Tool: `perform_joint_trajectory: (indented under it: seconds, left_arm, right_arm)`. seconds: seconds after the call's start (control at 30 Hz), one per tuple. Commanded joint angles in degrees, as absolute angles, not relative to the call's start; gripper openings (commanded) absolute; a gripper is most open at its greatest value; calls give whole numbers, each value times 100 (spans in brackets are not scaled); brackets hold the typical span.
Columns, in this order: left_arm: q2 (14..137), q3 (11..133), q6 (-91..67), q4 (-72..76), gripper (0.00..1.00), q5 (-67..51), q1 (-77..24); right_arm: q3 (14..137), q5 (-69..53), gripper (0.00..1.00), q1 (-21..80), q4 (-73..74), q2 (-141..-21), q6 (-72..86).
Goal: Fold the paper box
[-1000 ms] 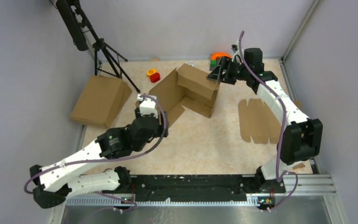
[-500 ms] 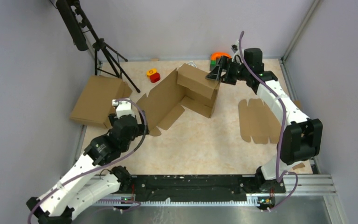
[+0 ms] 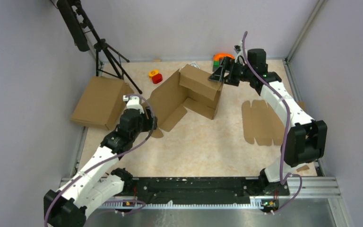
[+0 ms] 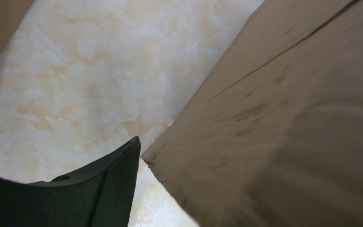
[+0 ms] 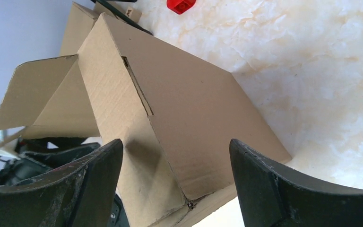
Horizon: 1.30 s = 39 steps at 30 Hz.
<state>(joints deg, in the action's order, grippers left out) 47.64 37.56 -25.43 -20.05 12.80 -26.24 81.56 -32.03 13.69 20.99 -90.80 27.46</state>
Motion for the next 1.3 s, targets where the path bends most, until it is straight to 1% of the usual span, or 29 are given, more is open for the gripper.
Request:
perform_joint_trajectory:
  seconds: [0.0,0.07,0.17,0.23,0.27,0.4,0.5,0.6,0.7,0.77,0.83,0.97,1.03,1.13,1.27]
  left_arm:
    - [4673,3117,-2484,-396,58,1013,-2586]
    - [4621,3149,-2400,-433,41,991,-2591]
    - [4671,3550,-2206,-1085,13,1236,-2593]
    - [4757,3905,-2129,-1600,2,1235,-2587]
    - [4801,4088,-2087,-1817,0,1148,-2591]
    - [4997,4920,-1963,-2656,0,777,-2591]
    - [5314,5861,-1778,-3603,0,666,-2591]
    - [5944,7136,-1503,-5048,0,487,-2593]
    - [6686,8407,-1173,-6298,0,391,-2592]
    - [7256,9315,-814,-6905,0,374,-2593]
    - [7696,9862,-550,-7351,0,263,-2589]
    - [8335,10398,-375,-7611,0,35,-2593]
    - [8569,10525,-353,-7605,2,32,-2593]
    - [9013,10818,-260,-7724,6,-219,-2586]
    - [9567,11325,-47,-7774,15,-412,-2592]
  right_arm:
    - [8428,-3395,81,1281,1867,-9109,2747]
    - [8467,-3409,81,1249,1894,-9131,2747]
    - [8472,-3480,81,1171,1810,-9132,2811]
    - [8464,-3521,81,1133,1732,-9147,2863]
    - [8464,-3543,81,1114,1689,-9163,2891]
    - [8471,-3637,82,1039,1525,-9202,3027]
    - [8568,-3666,87,922,1462,-9209,3092]
    - [8750,-3672,91,749,1426,-9280,3104]
    - [8771,-3690,92,665,1297,-9356,3007]
    - [8776,-3659,93,668,1318,-9416,2777]
    - [8753,-3533,93,666,1372,-9487,2594]
    - [8634,-3344,93,661,1544,-9631,2394]
    - [8478,-3338,92,676,1566,-9668,2380]
    - [8076,-3029,91,807,1602,-9611,2339]
    - [7123,-2593,89,916,1159,-9184,2562]
